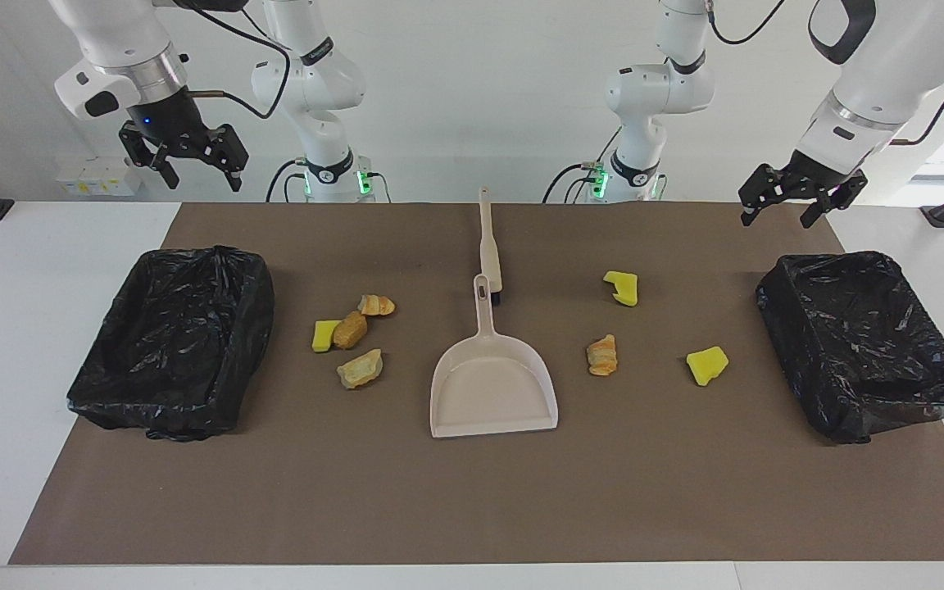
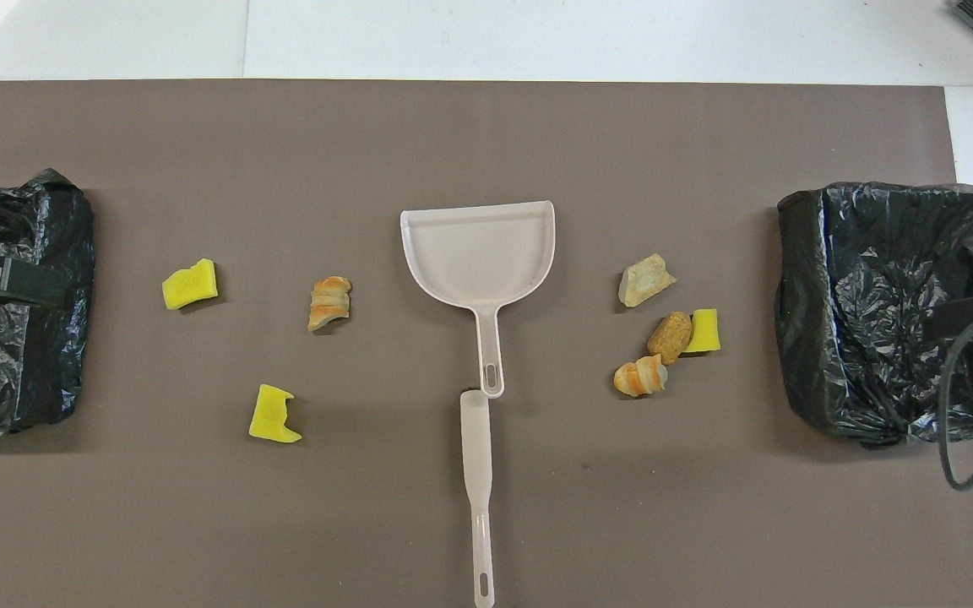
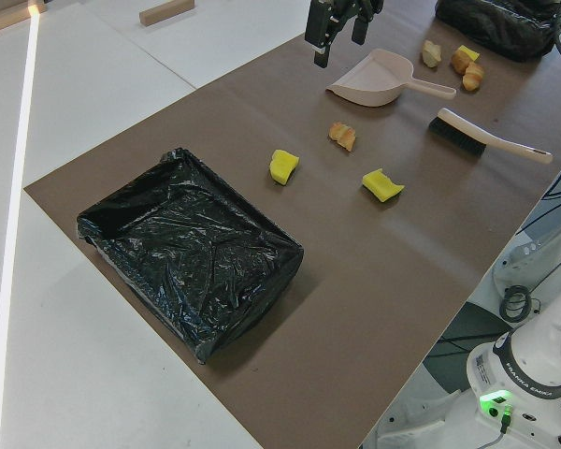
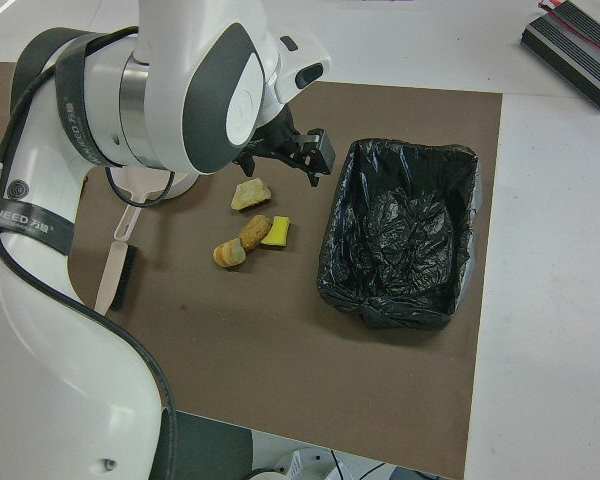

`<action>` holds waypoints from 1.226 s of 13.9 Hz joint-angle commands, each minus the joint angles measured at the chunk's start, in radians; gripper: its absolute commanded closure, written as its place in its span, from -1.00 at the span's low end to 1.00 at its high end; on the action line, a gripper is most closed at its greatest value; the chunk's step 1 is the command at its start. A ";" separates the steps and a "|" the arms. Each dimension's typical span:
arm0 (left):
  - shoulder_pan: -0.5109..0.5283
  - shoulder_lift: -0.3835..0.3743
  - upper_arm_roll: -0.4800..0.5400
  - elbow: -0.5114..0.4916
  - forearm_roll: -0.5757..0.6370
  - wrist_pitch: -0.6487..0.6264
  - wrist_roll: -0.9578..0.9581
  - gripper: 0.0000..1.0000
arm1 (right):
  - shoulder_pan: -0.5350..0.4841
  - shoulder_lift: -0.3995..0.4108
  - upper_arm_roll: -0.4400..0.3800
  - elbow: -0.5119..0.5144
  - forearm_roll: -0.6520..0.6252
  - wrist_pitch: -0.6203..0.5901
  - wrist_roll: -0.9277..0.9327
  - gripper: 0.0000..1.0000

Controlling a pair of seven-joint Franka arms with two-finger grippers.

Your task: Sweep and dump trash in bin

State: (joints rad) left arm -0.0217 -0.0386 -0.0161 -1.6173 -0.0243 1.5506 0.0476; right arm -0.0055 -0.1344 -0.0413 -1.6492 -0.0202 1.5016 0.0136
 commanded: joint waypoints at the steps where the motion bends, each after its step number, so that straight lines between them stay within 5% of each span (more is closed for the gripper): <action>1: -0.014 -0.023 0.012 -0.024 0.014 0.009 0.003 -1.00 | -0.001 -0.014 0.001 -0.014 0.017 0.026 -0.003 -1.00; 17: -0.014 -0.029 0.012 -0.046 0.006 0.011 0.003 -1.00 | -0.001 -0.014 0.020 -0.011 0.020 0.016 -0.018 -1.00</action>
State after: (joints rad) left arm -0.0217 -0.0387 -0.0163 -1.6211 -0.0244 1.5510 0.0475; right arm -0.0034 -0.1344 -0.0217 -1.6492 -0.0200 1.5133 0.0136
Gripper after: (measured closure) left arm 0.000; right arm 0.000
